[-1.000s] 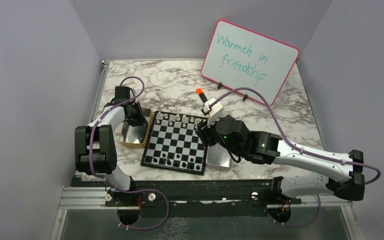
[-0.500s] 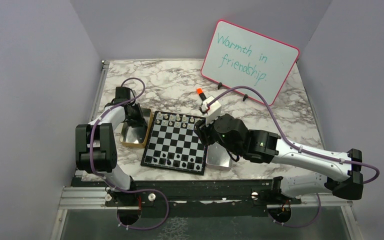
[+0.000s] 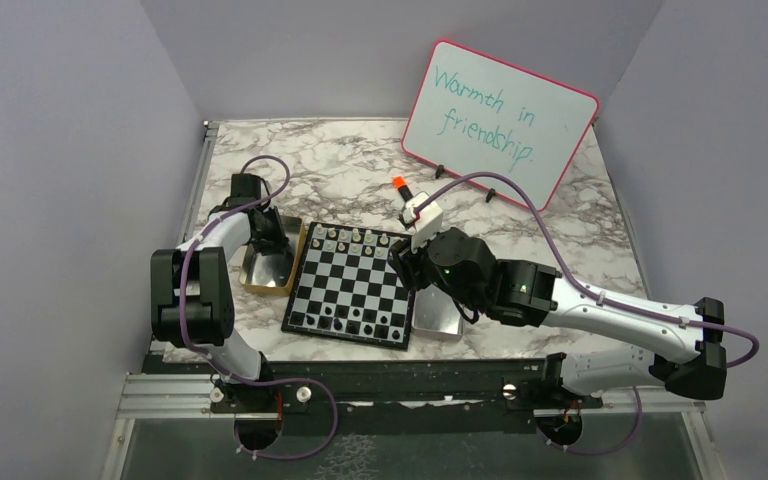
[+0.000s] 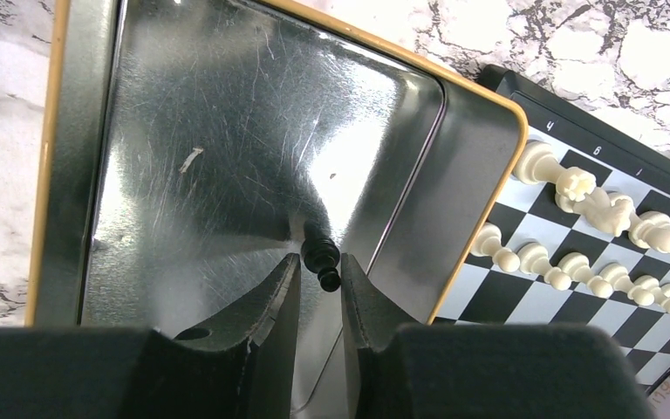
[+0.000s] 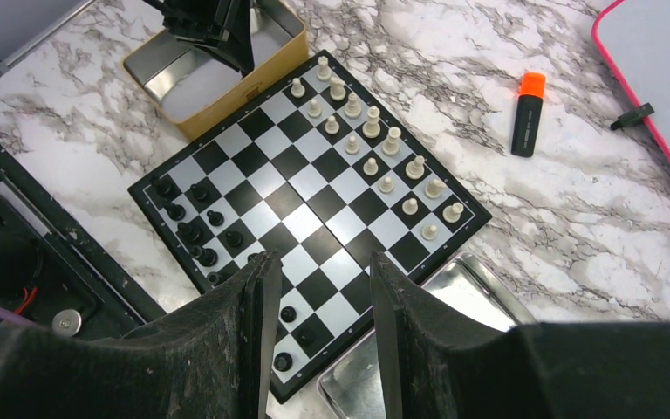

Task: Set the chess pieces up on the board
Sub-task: Pick up the chess piece from the storage box, then place the chess piece on the chessboard.

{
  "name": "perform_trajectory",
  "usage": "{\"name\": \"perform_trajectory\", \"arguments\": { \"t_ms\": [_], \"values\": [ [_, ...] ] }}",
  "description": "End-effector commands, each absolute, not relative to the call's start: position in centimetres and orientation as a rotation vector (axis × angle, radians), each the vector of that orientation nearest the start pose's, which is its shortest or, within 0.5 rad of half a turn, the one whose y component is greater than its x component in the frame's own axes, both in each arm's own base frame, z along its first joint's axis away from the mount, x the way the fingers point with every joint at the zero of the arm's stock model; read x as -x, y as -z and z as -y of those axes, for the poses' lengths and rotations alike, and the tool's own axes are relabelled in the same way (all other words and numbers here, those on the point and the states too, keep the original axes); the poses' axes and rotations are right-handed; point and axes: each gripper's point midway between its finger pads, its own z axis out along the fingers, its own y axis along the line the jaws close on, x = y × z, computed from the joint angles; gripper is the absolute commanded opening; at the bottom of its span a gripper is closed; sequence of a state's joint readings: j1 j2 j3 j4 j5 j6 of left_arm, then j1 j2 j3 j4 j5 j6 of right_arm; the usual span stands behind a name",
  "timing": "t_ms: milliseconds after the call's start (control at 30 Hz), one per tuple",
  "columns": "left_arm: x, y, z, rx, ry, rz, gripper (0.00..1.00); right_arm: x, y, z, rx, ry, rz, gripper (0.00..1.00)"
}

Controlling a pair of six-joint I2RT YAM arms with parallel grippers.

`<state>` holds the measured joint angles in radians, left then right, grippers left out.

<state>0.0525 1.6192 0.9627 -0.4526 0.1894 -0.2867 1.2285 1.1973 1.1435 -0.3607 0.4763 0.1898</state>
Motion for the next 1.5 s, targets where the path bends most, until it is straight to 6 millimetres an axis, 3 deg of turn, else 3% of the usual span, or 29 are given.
{"name": "perform_trajectory", "arguments": {
  "t_ms": [0,233,633,1067,1267,1467],
  "values": [
    [-33.7,-4.7,2.3,0.392,0.301,-2.634,0.24,-19.5,-28.3,-32.1,0.672,-0.469,-1.820,0.47],
    [-33.7,-4.5,2.4,0.392,0.306,-2.646,0.15,-19.2,-28.2,-31.8,0.663,-0.486,-1.821,0.47],
    [-33.1,-5.2,2.4,0.405,0.284,-2.645,0.11,-18.8,-28.0,-30.5,0.631,-0.506,-1.814,0.47],
    [-34.0,-11.0,3.1,0.374,0.269,-2.549,0.10,-18.5,-27.7,-29.3,0.611,-0.522,-1.801,0.47],
    [-31.8,-12.7,5.7,0.301,0.263,-2.564,0.10,-18.2,-27.9,-28.2,0.590,-0.529,-1.795,0.47],
    [-28.2,-13.7,8.0,0.265,0.273,-2.574,0.10,-17.7,-27.6,-27.1,0.575,-0.549,-1.792,0.47]
  ]
}}
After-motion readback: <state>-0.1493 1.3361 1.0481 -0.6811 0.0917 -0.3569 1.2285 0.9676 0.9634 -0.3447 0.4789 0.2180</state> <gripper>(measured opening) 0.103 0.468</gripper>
